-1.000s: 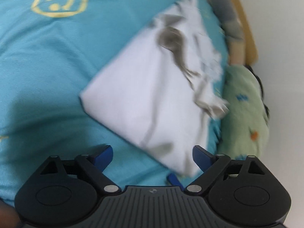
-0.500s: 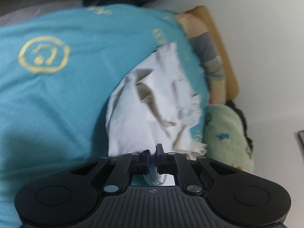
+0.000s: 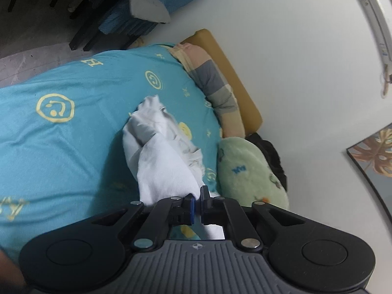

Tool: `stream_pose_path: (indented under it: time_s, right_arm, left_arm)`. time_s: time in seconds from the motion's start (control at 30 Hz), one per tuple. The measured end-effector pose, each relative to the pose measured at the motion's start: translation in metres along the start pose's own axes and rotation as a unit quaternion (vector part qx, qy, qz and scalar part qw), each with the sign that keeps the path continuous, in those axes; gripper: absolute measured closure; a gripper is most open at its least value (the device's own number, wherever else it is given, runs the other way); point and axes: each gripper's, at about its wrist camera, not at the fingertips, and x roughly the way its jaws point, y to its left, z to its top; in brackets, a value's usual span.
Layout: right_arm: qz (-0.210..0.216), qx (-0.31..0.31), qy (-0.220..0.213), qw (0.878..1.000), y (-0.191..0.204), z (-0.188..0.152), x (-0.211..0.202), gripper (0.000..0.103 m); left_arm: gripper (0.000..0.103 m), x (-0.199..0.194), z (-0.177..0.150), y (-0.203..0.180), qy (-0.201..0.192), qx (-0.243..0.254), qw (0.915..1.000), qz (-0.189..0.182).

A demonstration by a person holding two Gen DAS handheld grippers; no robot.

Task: Fold clothes

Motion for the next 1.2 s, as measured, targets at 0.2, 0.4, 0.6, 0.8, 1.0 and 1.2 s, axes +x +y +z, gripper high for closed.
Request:
stream_pose_path:
  time_s: [0.2, 0.4, 0.6, 0.8, 1.0, 1.2]
  right_arm:
    - [0.016, 0.031, -0.022, 0.999, -0.007, -0.043, -0.078, 0.094]
    - [-0.005, 0.012, -0.047, 0.999, -0.006, -0.039, -0.071, 0.094]
    - [-0.030, 0.016, -0.024, 0.999, -0.004, 0.017, 0.023, 0.094]
    - [-0.073, 0.008, 0.000, 0.997, -0.008, 0.067, 0.132, 0.093]
    - [-0.100, 0.010, 0.042, 0.994, -0.052, 0.067, 0.200, 0.091]
    - [-0.072, 0.017, 0.084, 0.994, -0.056, 0.069, 0.201, 0.072]
  left_arm:
    - [0.099, -0.060, -0.048, 0.003, -0.003, -0.008, 0.9997, -0.023]
    - [0.099, -0.026, -0.028, 0.012, 0.027, -0.060, 0.9975, -0.026]
    - [0.098, 0.061, 0.045, -0.011, 0.034, -0.042, 0.9977, 0.040]
    - [0.097, 0.168, 0.087, -0.004, 0.038, 0.036, 0.9928, 0.107]
    - [0.097, 0.224, 0.086, 0.031, 0.039, 0.059, 0.9898, 0.124]
    - [0.062, 0.221, 0.076, 0.008, 0.034, 0.137, 0.9820, 0.126]
